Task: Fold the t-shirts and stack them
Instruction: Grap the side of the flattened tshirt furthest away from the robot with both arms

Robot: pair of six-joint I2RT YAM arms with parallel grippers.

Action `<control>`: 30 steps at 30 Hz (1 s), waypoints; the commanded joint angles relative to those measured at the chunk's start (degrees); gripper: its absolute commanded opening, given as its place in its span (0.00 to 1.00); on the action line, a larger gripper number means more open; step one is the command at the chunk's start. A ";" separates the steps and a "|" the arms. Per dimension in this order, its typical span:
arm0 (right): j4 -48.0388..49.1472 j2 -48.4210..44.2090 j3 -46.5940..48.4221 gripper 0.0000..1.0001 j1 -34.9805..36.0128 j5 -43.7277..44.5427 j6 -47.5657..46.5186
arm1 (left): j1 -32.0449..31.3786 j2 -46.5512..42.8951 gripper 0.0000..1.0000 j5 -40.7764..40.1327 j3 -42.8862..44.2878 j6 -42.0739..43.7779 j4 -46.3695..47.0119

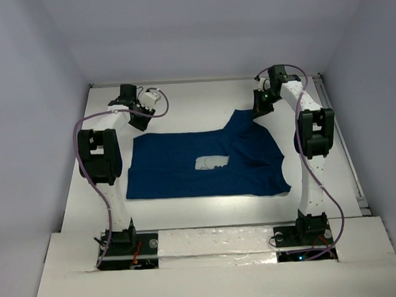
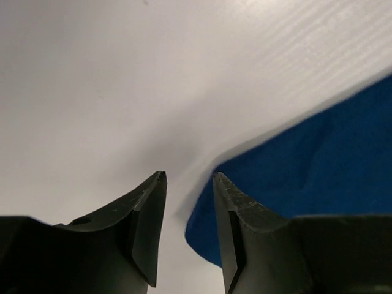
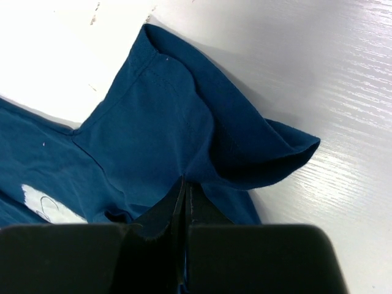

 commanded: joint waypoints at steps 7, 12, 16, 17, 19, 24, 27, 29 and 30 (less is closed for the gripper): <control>0.57 -0.22 0.11 0.00 0.47 -1.45 -1.18 | 1.59 2.48 0.37 10.63 6.59 6.61 -17.58; 0.92 -0.40 -0.42 0.00 0.47 -1.53 -1.18 | 2.12 3.19 0.38 10.73 8.00 7.14 -18.74; 0.75 -0.49 -0.16 0.00 0.47 -1.80 -1.09 | 2.12 4.24 0.38 8.37 8.00 6.88 -17.25; 0.75 -0.49 -0.15 0.00 0.47 -1.88 -1.09 | 2.12 4.85 0.38 7.75 8.00 6.79 -16.89; 0.66 -0.49 -0.33 0.00 0.47 -2.06 -1.00 | 2.12 5.56 0.38 6.60 8.09 6.35 -16.63; 0.75 -0.58 -0.51 0.00 0.47 -2.06 -1.18 | 2.12 7.05 0.38 6.69 8.53 6.53 -17.16; 0.75 -0.49 -0.33 0.00 0.47 -2.06 -1.09 | 2.12 7.41 0.38 6.33 8.36 6.35 -16.72; 0.75 -0.57 -0.50 0.00 0.47 -2.06 -1.00 | 2.12 7.58 0.35 6.42 8.18 6.61 -16.89; 1.10 -0.49 -0.68 0.00 0.47 -2.06 -1.00 | 2.12 7.84 0.29 6.51 8.09 6.61 -16.89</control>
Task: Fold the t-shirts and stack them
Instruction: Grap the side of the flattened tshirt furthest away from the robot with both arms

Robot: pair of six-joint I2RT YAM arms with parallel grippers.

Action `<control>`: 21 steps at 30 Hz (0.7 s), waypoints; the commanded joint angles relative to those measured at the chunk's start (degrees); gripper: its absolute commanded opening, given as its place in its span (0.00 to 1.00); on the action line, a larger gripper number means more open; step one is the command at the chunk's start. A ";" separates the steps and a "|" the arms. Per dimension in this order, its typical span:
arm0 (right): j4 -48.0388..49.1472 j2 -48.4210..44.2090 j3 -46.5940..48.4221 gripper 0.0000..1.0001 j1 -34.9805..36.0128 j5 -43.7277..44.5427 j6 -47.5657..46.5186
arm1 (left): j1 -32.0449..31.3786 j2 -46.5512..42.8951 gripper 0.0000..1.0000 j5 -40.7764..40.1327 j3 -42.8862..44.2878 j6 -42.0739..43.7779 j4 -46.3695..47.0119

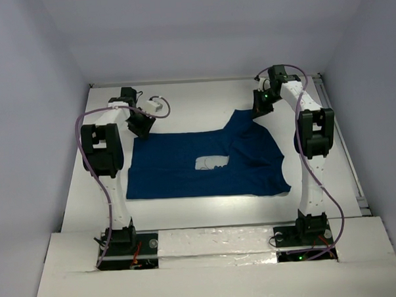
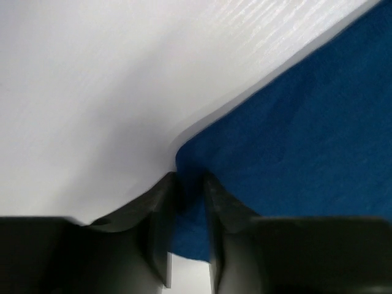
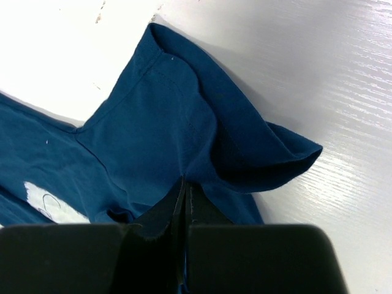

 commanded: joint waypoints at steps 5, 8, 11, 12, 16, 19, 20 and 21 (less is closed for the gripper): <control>1.54 -0.40 -1.56 0.00 0.47 -0.62 -0.74 | 0.27 0.64 0.00 0.32 0.42 0.21 -0.67; 1.71 -0.14 -1.30 0.00 0.47 -0.18 -0.74 | 0.27 -0.07 0.00 0.85 -0.11 -0.23 -0.14; 2.15 -0.22 -1.12 0.00 0.47 1.14 -0.91 | 0.27 -1.73 0.00 1.29 -1.07 -1.02 1.79; 3.11 -0.83 -1.38 0.00 0.47 1.75 -0.92 | 0.27 -3.04 0.00 1.47 -1.95 -1.37 2.40; 3.65 -1.72 -0.07 0.00 0.47 3.86 -1.35 | 0.27 -6.04 0.00 1.99 -3.36 -2.51 5.39; 3.38 -2.68 0.38 0.00 0.47 4.66 -1.79 | 0.27 -8.41 0.00 2.61 -4.33 -2.96 6.27; 3.65 -3.99 0.02 0.00 0.47 4.66 -1.97 | 0.27 -9.20 0.00 2.87 -4.68 -3.13 6.53; 4.08 -4.79 -0.50 0.00 0.47 4.83 -2.41 | 0.27 -10.51 0.00 3.05 -5.38 -3.13 6.62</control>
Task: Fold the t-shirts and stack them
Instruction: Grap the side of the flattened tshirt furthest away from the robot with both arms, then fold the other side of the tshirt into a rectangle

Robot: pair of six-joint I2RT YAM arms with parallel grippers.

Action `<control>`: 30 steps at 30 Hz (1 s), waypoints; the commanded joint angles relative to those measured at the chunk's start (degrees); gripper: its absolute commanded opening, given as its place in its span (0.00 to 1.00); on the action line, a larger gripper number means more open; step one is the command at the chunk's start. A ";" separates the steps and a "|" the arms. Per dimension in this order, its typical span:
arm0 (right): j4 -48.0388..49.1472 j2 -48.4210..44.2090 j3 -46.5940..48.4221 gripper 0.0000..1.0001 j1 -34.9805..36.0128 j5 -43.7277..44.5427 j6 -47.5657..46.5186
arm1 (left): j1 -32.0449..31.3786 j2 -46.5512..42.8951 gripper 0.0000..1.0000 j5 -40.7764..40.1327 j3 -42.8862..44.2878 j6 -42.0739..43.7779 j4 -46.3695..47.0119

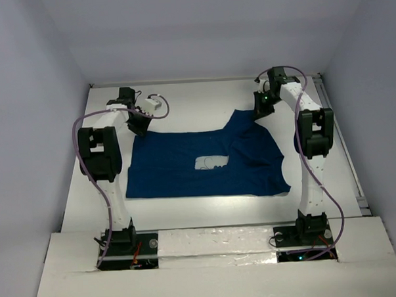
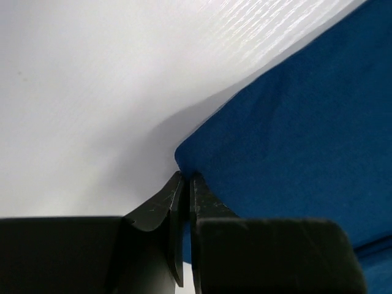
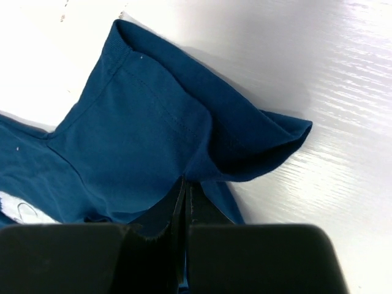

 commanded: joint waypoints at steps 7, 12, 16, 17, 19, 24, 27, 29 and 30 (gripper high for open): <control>5.10 -9.78 -2.88 0.00 0.47 3.93 -4.08 | 0.27 -11.69 0.00 3.64 -3.98 -1.43 3.25; 6.08 -11.89 -6.14 0.00 0.47 3.05 -5.83 | 0.27 -14.06 0.00 4.70 -5.99 -1.34 2.72; 4.58 -13.73 -7.98 0.00 0.47 0.68 -7.86 | 0.27 -15.99 0.00 5.23 -7.58 -0.73 1.58; 4.06 -14.17 -8.33 0.00 0.47 0.33 -8.38 | 0.27 -16.43 0.00 5.32 -7.93 -0.64 1.31; 3.87 -16.71 -10.79 0.00 0.47 -0.20 -9.70 | 0.27 -18.27 0.00 5.15 -9.33 -0.29 1.22; 4.84 -22.94 -17.82 0.00 0.47 -0.29 -12.95 | 0.27 -23.01 0.00 4.62 -13.37 0.41 1.57; 5.80 -26.81 -22.21 0.00 1.00 0.59 -14.18 | 0.27 -24.78 0.00 4.79 -15.48 0.50 1.57; 6.16 -28.58 -24.76 0.00 1.00 1.03 -14.80 | 0.27 -25.40 0.00 5.05 -16.54 0.50 1.84; 6.07 -29.98 -25.47 0.00 1.00 1.03 -15.50 | 0.27 -25.84 0.00 5.14 -17.68 0.59 1.93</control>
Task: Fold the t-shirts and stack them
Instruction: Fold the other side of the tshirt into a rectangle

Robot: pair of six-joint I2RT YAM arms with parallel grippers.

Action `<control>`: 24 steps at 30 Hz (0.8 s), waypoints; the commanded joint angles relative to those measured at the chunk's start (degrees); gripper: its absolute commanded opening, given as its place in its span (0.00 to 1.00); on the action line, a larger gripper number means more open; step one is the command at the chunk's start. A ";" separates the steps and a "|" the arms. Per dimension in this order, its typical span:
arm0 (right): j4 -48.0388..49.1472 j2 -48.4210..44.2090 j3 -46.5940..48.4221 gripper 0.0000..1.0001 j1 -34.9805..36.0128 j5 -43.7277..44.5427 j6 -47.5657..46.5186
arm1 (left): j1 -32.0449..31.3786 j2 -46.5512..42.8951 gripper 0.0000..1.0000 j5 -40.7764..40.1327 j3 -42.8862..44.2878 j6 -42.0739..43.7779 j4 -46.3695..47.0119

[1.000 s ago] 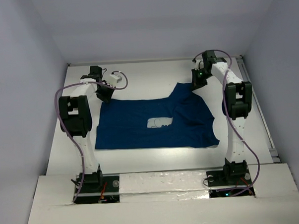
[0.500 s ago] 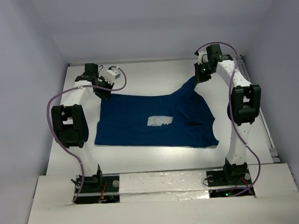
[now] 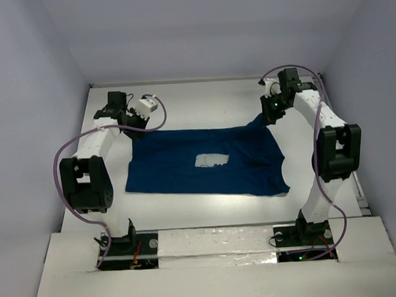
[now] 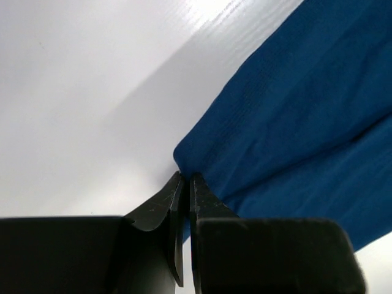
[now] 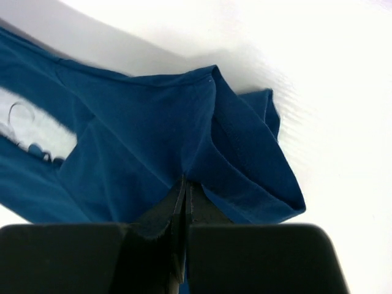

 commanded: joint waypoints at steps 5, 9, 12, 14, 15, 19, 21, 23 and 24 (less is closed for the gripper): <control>0.43 -8.22 -4.59 0.00 2.16 -2.63 -5.20 | 0.27 -3.88 0.00 1.28 -4.74 1.27 0.40; -3.60 -9.72 -5.56 0.00 3.83 -3.42 -7.04 | 0.27 -5.28 0.00 1.19 -6.23 1.18 0.93; -5.98 -9.89 -6.35 0.00 6.37 -3.60 -7.58 | 0.27 -6.16 0.00 1.10 -6.85 1.27 1.10; -6.17 -10.33 -7.40 0.00 7.52 -2.56 -7.49 | 0.27 -6.69 0.00 0.40 -7.29 1.18 1.80; -6.78 -10.77 -7.76 0.00 8.05 -2.37 -7.58 | 0.27 -7.30 0.00 0.13 -7.81 1.10 2.07; -8.72 -12.00 -9.16 0.00 10.07 -1.93 -8.19 | 0.27 -8.36 0.00 -0.75 -9.40 1.27 2.86; -9.16 -12.79 -9.95 0.00 10.60 -1.41 -8.19 | 0.27 -9.32 0.00 -0.05 -10.62 1.71 2.60; -9.86 -13.84 -10.48 0.00 10.60 -0.79 -8.19 | 0.27 -10.20 0.00 -0.31 -11.59 1.80 3.30; -9.77 -14.28 -11.18 0.00 10.60 -0.53 -8.11 | 0.27 -10.73 0.00 -0.31 -12.03 2.23 3.39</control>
